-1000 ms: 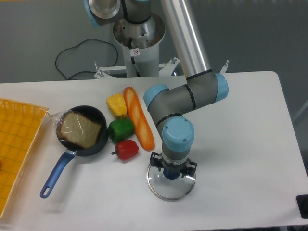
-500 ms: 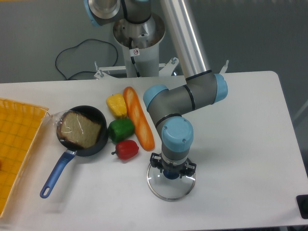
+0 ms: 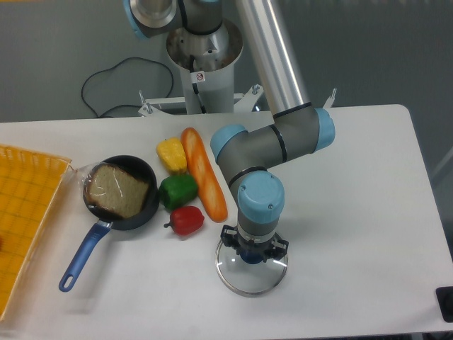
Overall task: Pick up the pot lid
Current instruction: 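Close the gripper around the blue knob of the lid, then lift the glass lid by its knob up off the table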
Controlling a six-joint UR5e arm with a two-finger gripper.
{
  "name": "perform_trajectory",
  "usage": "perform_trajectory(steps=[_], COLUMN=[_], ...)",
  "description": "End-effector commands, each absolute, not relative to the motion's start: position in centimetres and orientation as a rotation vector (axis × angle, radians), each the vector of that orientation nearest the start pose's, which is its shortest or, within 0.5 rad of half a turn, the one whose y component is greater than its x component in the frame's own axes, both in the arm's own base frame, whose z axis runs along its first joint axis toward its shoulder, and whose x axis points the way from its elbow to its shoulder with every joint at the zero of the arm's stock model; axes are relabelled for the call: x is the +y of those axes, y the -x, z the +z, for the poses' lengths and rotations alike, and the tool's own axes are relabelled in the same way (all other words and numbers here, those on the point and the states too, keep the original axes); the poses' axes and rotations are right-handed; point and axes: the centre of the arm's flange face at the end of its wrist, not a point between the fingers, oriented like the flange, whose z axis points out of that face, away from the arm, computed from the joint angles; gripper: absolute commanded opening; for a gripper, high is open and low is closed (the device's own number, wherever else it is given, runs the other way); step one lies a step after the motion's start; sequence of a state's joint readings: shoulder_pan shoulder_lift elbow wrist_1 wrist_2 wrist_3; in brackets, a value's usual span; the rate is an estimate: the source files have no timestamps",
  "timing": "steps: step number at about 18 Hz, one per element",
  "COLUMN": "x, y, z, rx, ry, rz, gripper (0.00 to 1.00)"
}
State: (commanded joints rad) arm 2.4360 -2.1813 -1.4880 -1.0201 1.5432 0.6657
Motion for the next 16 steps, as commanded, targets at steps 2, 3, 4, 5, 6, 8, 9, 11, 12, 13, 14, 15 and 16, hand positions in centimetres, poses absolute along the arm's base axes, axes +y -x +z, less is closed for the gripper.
perform_trajectory(steps=[2, 3, 4, 5, 6, 8, 9, 11, 12, 13, 14, 15, 16], x=[54.7, 54.7, 54.7, 54.6, 54.5, 54.4, 54.4, 54.3, 54.2, 54.2, 54.3, 54.0, 53.7], y=[43.3, 43.3, 43.3, 43.2, 43.3, 43.2, 43.2, 43.0, 43.1, 42.8, 42.4, 42.1, 41.8], z=[21.8, 21.9, 22.1, 22.4, 22.6, 23.1, 23.3, 23.6, 23.7, 23.7, 23.9, 24.0, 24.4], rx=[-0.306, -0.306, -0.303, -0.304, -0.304, -0.302, -0.302, -0.3, -0.299, -0.277, -0.246, -0.222, -0.203], ry=[3.087, 3.087, 3.087, 3.089, 3.094, 3.095, 3.094, 3.094, 3.103, 3.116, 3.124, 3.127, 3.129], rz=[-0.005, -0.001, 0.004, 0.014, 0.026, 0.038, 0.04, 0.046, 0.062, 0.073, 0.081, 0.08, 0.08], gripper=[0.31, 0.31, 0.31, 0.3, 0.28, 0.26, 0.25, 0.24, 0.22, 0.22, 0.22, 0.22, 0.22])
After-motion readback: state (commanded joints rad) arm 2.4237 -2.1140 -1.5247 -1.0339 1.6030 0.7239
